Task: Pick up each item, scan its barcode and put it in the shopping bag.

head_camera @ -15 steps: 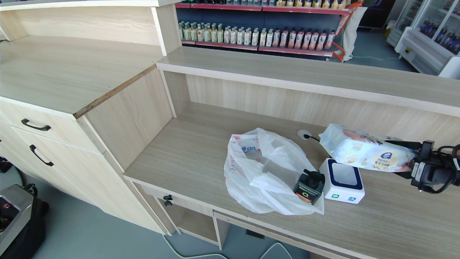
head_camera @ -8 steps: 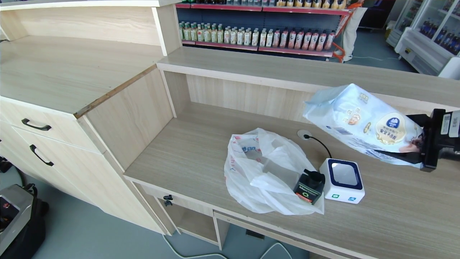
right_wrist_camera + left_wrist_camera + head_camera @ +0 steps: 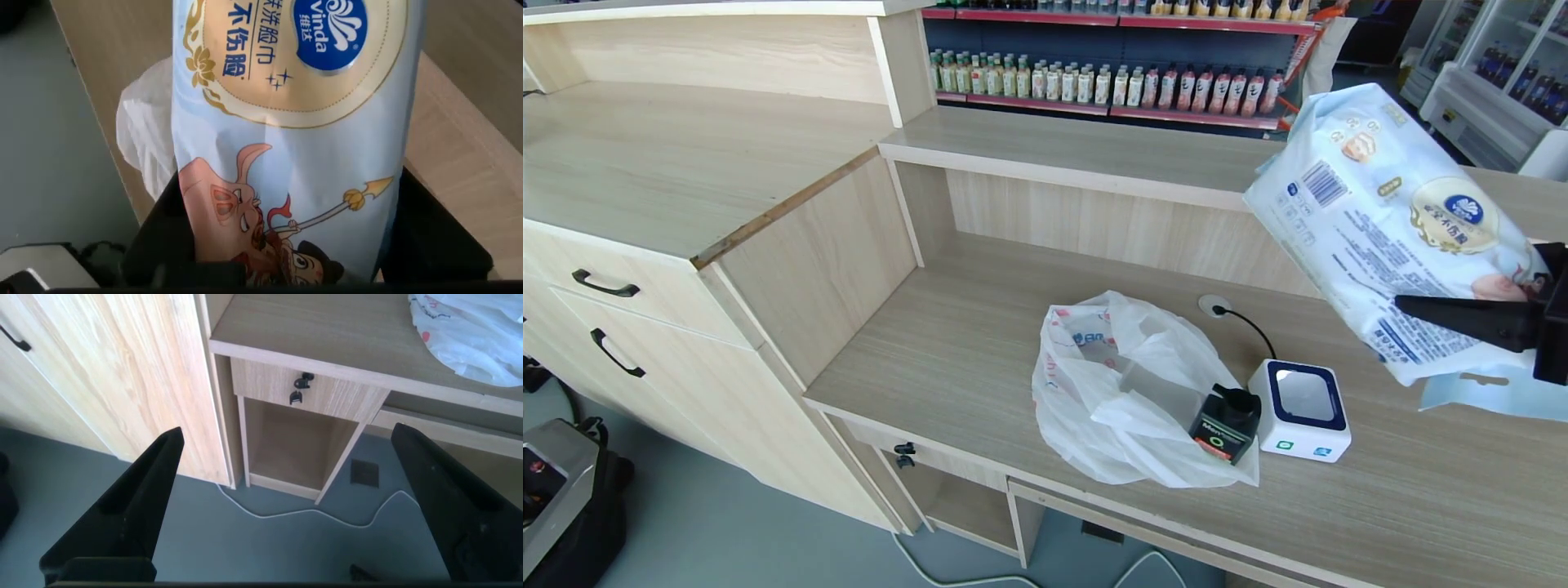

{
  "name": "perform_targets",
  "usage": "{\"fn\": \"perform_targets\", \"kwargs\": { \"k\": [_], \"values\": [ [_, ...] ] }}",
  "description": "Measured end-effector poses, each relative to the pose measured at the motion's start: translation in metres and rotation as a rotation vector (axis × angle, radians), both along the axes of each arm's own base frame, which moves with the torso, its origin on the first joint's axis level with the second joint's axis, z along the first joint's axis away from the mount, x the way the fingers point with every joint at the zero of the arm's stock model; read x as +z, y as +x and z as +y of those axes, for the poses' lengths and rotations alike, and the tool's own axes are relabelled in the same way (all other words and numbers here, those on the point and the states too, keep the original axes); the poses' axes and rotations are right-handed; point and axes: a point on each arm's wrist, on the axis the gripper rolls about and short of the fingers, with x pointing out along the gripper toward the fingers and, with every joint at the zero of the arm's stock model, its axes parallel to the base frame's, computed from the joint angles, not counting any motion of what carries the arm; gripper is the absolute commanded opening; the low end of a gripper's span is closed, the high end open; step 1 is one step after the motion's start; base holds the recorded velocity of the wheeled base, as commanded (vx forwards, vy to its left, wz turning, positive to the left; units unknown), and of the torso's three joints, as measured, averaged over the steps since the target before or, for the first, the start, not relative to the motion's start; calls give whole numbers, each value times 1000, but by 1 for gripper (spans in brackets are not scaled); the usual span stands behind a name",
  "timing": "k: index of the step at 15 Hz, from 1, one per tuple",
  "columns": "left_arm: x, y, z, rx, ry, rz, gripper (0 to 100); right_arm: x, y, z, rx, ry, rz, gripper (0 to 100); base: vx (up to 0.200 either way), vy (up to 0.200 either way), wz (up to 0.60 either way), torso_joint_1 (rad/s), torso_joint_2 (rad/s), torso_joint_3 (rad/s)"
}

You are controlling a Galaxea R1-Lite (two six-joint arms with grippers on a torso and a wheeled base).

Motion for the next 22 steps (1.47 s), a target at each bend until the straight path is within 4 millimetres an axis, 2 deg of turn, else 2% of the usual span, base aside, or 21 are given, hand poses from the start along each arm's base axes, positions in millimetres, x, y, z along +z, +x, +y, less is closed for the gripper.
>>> {"fn": "perform_targets", "kwargs": {
  "k": [3, 6, 8, 13, 17, 20, 22],
  "values": [
    [0, 0, 0, 0, 0, 0, 100, 10, -23, 22, -195, 100, 51, 0, 0, 0, 0, 0, 0, 0],
    [0, 0, 0, 0, 0, 0, 100, 23, -36, 47, -213, 184, 17, 0, 0, 0, 0, 0, 0, 0],
    [0, 0, 0, 0, 0, 0, 100, 25, -38, 60, -256, 234, -74, 0, 0, 0, 0, 0, 0, 0],
    [0, 0, 0, 0, 0, 0, 100, 15, -35, 78, -187, 202, -40, 0, 0, 0, 600, 0, 2, 4],
    [0, 0, 0, 1, 0, 0, 100, 13, -15, 84, -109, 212, -18, 0, 0, 0, 0, 0, 0, 0],
    [0, 0, 0, 0, 0, 0, 100, 9, 24, 60, -63, 249, -32, 0, 0, 0, 0, 0, 0, 0],
    [0, 0, 0, 1, 0, 0, 100, -4, 54, 36, -30, 261, 6, 0, 0, 0, 0, 0, 0, 0]
  ]
}}
